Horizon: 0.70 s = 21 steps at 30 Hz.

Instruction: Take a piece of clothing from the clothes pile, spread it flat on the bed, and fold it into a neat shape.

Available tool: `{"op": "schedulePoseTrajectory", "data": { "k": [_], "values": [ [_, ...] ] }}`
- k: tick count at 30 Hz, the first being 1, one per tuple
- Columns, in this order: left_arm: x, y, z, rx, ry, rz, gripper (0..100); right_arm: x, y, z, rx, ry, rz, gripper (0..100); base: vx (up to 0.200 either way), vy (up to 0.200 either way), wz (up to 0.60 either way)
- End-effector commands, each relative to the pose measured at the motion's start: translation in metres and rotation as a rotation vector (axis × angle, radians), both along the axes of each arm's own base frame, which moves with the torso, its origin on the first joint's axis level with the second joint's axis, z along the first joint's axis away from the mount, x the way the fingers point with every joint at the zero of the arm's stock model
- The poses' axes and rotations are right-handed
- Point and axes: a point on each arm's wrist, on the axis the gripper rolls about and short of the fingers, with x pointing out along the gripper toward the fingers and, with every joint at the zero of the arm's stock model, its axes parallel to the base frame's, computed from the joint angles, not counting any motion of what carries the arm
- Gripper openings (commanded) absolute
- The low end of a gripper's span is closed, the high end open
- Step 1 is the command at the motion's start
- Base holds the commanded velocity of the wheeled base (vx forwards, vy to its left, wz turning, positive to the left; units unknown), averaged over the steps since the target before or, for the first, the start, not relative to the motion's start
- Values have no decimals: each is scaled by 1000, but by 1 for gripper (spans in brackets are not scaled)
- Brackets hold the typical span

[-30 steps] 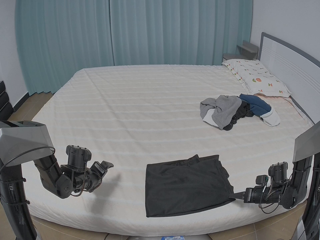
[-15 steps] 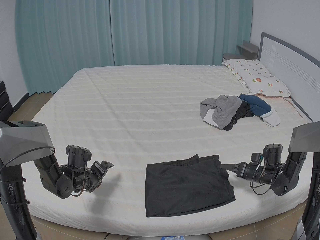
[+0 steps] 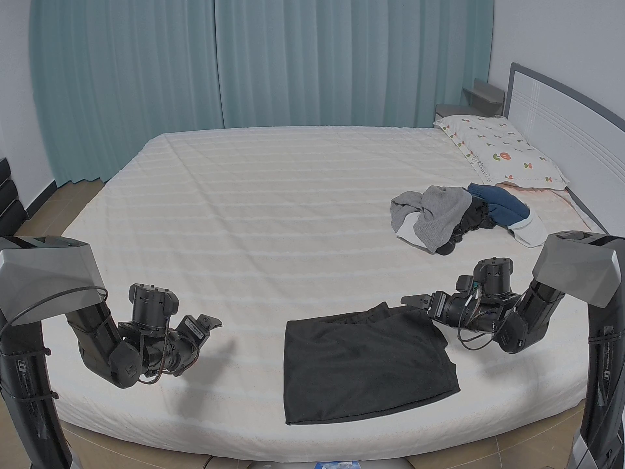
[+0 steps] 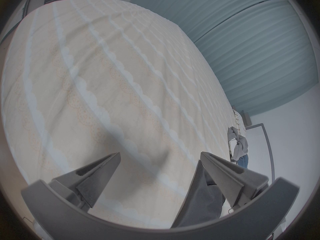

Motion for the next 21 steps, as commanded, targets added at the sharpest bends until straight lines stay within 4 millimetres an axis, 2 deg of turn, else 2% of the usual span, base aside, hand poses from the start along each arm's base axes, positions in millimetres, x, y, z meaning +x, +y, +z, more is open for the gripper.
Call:
{"op": "schedulePoseTrajectory", "data": {
  "k": [1,7,14,15,21],
  "values": [
    [0,0,0,2,0,-1,100,8,7,-15,-5,18,8,100,0,0,0],
    [0,0,0,-1,1,1,100,15,6,-26,-14,16,-12,100,0,0,0],
    [0,0,0,-1,-1,1,100,19,5,-23,-14,2,-22,100,0,0,0],
    [0,0,0,-1,-2,1,100,19,5,-23,-13,-1,-22,0,0,0,0],
    [0,0,0,-1,-2,1,100,19,2,-22,-14,0,-31,0,0,0,0]
  ]
}}
